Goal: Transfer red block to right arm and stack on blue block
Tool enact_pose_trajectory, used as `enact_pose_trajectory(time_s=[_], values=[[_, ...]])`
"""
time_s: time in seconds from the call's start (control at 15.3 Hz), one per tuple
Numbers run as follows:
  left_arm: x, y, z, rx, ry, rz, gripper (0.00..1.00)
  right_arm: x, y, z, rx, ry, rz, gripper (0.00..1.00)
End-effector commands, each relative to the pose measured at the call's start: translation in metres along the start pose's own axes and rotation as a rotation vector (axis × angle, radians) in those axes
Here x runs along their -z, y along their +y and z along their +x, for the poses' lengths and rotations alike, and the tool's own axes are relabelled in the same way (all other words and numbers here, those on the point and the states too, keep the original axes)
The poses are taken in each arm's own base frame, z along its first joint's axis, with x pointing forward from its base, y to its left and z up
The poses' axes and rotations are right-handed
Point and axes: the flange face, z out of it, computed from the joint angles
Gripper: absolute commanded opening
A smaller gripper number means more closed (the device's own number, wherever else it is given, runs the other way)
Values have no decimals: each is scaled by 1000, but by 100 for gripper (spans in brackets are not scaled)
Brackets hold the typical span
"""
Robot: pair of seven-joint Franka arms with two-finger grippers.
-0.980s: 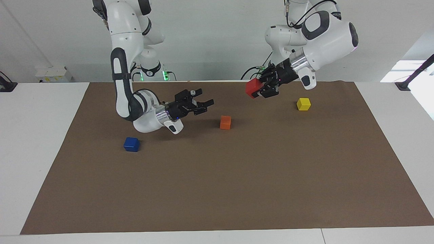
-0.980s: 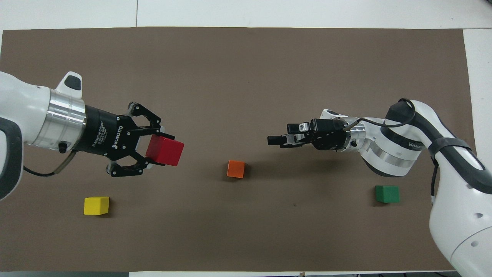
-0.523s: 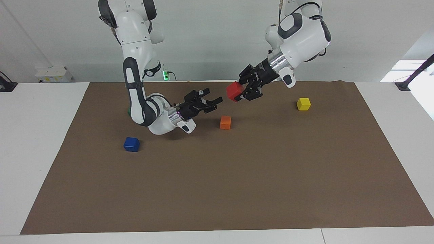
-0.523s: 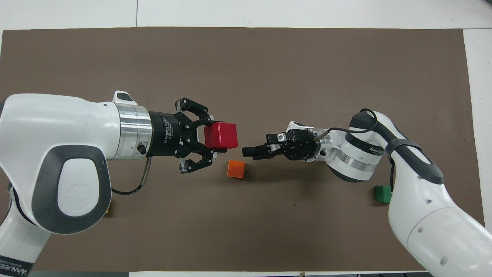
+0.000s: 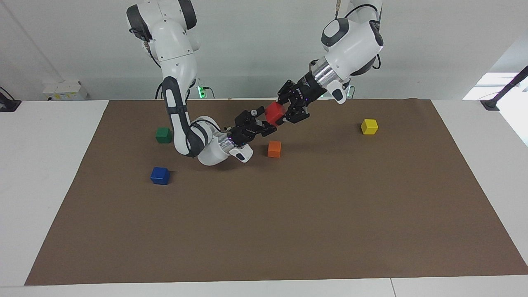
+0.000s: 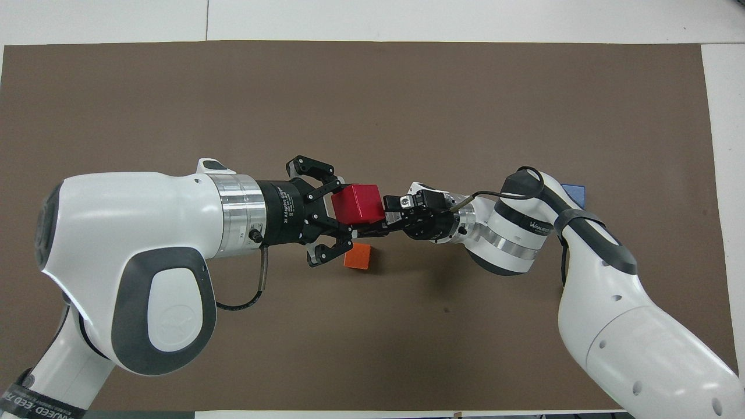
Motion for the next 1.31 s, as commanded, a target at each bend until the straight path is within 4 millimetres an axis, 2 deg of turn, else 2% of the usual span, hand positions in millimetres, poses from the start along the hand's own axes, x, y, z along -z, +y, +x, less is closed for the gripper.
enact_pose_trajectory(time_s=[0.0, 0.2, 0.33, 0.39, 0.46, 0.52, 0.59, 0.78, 0.85, 0.91, 1.11, 1.24], values=[[3, -14, 7, 45, -16, -19, 0, 1, -1, 6, 20, 18, 4, 88], [5, -14, 7, 42, -15, -19, 0, 1, -5, 11, 30, 22, -6, 73], [4, -15, 7, 39, -14, -15, 0, 3, -3, 13, 28, 36, -28, 70], [4, -15, 7, 38, -14, -13, 0, 2, -3, 14, 31, 38, -33, 63], [4, -15, 7, 36, -13, -12, 0, 2, -2, 14, 32, 39, -35, 51], [4, -15, 7, 33, -13, -12, 0, 3, -3, 14, 32, 39, -36, 9], [4, -16, 7, 30, -13, -11, 0, 1, -2, 13, 32, 38, -36, 0], [4, -16, 7, 23, -12, -11, 0, 1, -2, 13, 35, 37, -37, 0], [5, -15, 7, 29, -13, -13, 44, 2, -3, 14, 37, 38, -37, 0], [7, -13, 5, 42, -15, -15, 99, 2, -3, 14, 37, 39, -36, 0], [13, -7, 9, 36, -10, -28, 100, -1, -12, 13, 33, 35, -40, 0], [27, 5, 13, 42, -14, -59, 100, -10, -31, 12, 28, 48, -79, 0]])
